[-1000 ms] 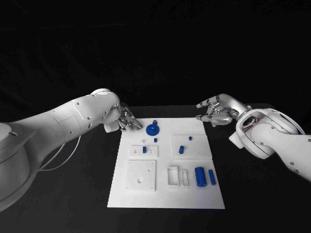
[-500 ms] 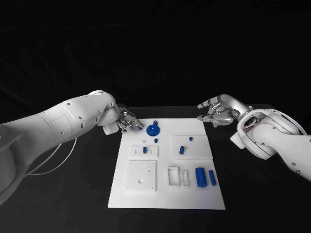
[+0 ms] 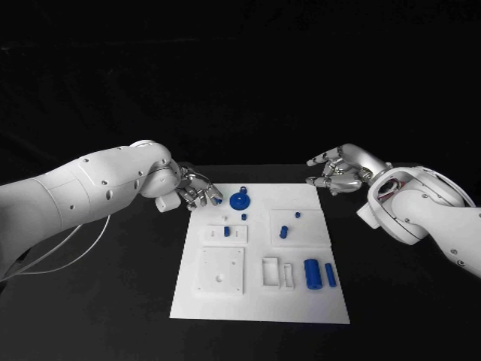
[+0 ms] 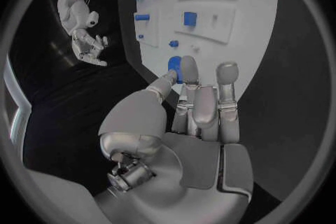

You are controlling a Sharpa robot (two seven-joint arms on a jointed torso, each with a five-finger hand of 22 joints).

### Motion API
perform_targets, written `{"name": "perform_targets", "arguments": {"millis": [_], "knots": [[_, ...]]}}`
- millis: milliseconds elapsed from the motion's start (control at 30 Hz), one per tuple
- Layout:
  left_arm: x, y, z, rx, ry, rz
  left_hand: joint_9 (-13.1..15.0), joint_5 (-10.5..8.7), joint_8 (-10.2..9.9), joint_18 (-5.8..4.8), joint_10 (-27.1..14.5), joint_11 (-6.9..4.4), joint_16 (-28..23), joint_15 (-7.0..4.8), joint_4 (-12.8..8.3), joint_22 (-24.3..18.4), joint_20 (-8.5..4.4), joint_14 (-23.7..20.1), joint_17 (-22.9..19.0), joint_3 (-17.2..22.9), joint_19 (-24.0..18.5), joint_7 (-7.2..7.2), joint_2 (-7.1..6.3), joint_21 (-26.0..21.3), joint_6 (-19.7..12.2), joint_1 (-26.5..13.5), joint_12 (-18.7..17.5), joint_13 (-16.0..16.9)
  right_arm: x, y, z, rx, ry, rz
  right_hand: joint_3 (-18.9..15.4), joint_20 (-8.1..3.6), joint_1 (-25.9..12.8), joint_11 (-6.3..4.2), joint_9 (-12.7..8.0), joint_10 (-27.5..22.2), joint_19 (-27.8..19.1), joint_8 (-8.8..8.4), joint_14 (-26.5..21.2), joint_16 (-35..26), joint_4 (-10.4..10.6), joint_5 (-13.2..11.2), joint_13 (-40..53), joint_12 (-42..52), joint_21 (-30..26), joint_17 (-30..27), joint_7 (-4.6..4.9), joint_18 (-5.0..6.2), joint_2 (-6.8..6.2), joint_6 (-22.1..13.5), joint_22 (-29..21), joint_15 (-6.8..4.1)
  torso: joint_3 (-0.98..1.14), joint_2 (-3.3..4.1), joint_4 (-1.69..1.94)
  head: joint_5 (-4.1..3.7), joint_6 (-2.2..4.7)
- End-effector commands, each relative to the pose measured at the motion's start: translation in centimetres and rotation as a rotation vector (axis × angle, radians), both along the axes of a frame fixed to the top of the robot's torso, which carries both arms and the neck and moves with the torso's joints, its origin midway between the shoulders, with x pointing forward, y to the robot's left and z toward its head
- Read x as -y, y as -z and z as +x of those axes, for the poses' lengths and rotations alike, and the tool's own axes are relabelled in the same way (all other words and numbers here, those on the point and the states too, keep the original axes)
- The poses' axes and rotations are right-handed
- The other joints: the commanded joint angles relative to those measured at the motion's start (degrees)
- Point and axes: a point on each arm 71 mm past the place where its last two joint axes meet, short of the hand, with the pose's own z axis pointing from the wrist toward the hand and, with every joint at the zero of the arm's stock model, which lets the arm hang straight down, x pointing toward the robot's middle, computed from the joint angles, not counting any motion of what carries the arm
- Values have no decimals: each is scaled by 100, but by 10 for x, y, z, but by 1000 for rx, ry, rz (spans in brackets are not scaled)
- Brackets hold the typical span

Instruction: Assemble the parts on the task board

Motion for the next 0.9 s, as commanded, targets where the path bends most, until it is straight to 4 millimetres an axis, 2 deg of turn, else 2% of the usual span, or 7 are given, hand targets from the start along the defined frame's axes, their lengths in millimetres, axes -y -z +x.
{"name": "perform_targets", "arguments": {"millis": [33, 167, 300, 467, 567, 767, 900], "knots": [[1, -2, -5, 5, -11, -4, -5, 28, 36, -18, 36, -6, 13, -10, -413, 170, -11, 22, 8, 430, 30, -249, -4, -17, 298, -39, -27, 6, -1, 1, 0, -5, -9, -6, 45, -21, -23, -18, -2, -25, -28, -20, 8, 11, -4, -22, 7, 15, -4, 2, 5, 60, -10, 44, 14, -14, -4, -44, 36, -2, -34], [0, -3, -13, 32, -2, 23, -12, 24, 33, -19, 49, -8, 14, -10, -421, 172, -11, 30, 18, 434, 36, -251, -8, -11, 301, -43, -32, 6, 0, 2, 0, -7, -8, -5, 67, -22, -26, -18, -1, -26, -26, -19, 8, 9, -18, -28, 7, 14, -4, 1, 4, 61, -9, 51, 20, -14, -8, -70, 55, -9, -63], [0, -3, -21, 77, -1, 65, -101, 5, 30, -11, 112, -14, 6, -10, -416, 174, -9, 74, 46, 438, 78, -255, -17, 6, 338, -51, -73, 2, 0, 3, 0, -11, -7, -4, 67, -22, -26, -18, -1, -26, -26, -19, 8, 9, -18, -28, 7, 14, -4, 1, 4, 61, -9, 51, 20, -14, -25, -91, 73, -1, -100], [0, 2, -34, 152, -6, 138, -158, -6, 29, -7, 189, -24, 27, -11, -421, 194, -7, 126, 106, 436, 139, -267, -35, 80, 387, -56, -93, 3, 2, 5, 0, -16, -5, -3, 67, -22, -26, -18, -1, -26, -26, -19, 8, 9, -18, -28, 7, 14, -4, 1, 4, 61, -9, 51, 20, -14, -25, -102, 80, 26, -136], [0, 7, -43, 197, -9, 176, -296, -4, 25, 2, 286, -28, 37, -9, -425, 209, 0, 172, 169, 451, 185, -272, -60, 135, 437, -57, -163, 9, 3, 7, 0, -19, -3, -2, 67, -22, -26, -18, -1, -26, -26, -19, 8, 9, -18, -28, 7, 14, -4, 1, 4, 61, -9, 51, 20, -14, -28, -118, 99, 35, -168], [1, 18, -55, 223, -1, 223, -338, 41, 25, 6, 318, -36, 58, -9, -439, 224, 2, 183, 204, 468, 206, -275, -70, 189, 457, -51, -179, 24, 3, 8, 0, -23, -1, -1, 67, -22, -26, -18, -1, -26, -26, -19, 8, 9, -18, -28, 7, 14, -4, 1, 4, 61, -9, 51, 20, -14, -34, -146, 135, 27, -214], [2, 24, -59, 223, 0, 237, -363, 32, 26, 13, 346, -39, 86, -6, -440, 229, 8, 192, 236, 479, 213, -280, -70, 220, 474, -69, -187, 34, 3, 9, 0, -25, -2, 0, 90, -21, -53, -18, -2, -25, -27, -20, 7, 2, -34, -25, 9, 14, -7, -3, 4, 62, -15, 41, 28, -14, -35, -133, 119, 42, -211]]}}
